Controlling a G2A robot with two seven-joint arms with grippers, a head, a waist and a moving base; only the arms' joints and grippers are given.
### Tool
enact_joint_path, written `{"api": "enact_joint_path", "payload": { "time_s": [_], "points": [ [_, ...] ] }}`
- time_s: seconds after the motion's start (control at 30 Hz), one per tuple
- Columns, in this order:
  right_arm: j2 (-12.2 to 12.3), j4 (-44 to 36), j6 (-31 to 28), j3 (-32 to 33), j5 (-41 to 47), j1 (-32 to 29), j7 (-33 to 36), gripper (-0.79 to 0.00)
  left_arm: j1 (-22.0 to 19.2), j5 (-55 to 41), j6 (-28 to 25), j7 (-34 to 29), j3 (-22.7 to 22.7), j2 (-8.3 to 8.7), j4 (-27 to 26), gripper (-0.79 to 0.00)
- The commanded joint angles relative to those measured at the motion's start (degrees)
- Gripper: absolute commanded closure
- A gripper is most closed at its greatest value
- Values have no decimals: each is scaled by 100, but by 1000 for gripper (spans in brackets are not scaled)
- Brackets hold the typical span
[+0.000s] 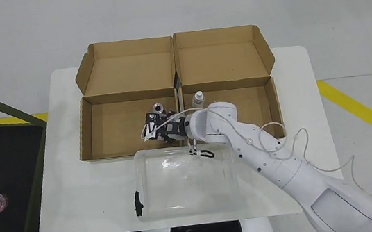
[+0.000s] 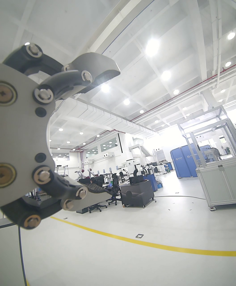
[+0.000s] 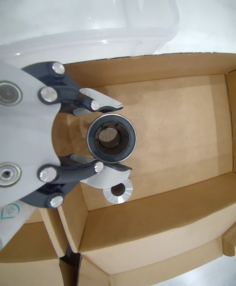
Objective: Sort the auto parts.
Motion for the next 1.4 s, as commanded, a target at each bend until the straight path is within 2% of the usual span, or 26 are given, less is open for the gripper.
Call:
{"api": "enact_joint_path", "payload": {
  "time_s": [0.0, 0.27, 0.5, 0.93, 1.03, 1.1, 1.37],
  "points": [
    [5, -80, -15, 34, -13, -9, 9, -440, 0, 0, 0, 0, 0, 0, 0, -785],
    [47, -523, -91, 212, -53, -106, 13, -480, 0, 0, 0, 0, 0, 0, 0, -785],
    [175, -1293, -252, 539, -133, -443, -48, -499, 0, 0, 0, 0, 0, 0, 0, -785],
    [620, -2929, -858, 1747, -106, -1881, -154, -480, 0, 0, 0, 0, 0, 0, 0, -785],
    [712, -3136, -1001, 2039, -134, -2227, -356, -474, 0, 0, 0, 0, 0, 0, 0, -785],
    [772, -3198, -1169, 2212, -188, -2428, -480, -431, 0, 0, 0, 0, 0, 0, 0, -785],
    [1012, -3459, -1639, 3186, -432, -3228, -1401, -489, 0, 0, 0, 0, 0, 0, 0, -785]
  ]
}}
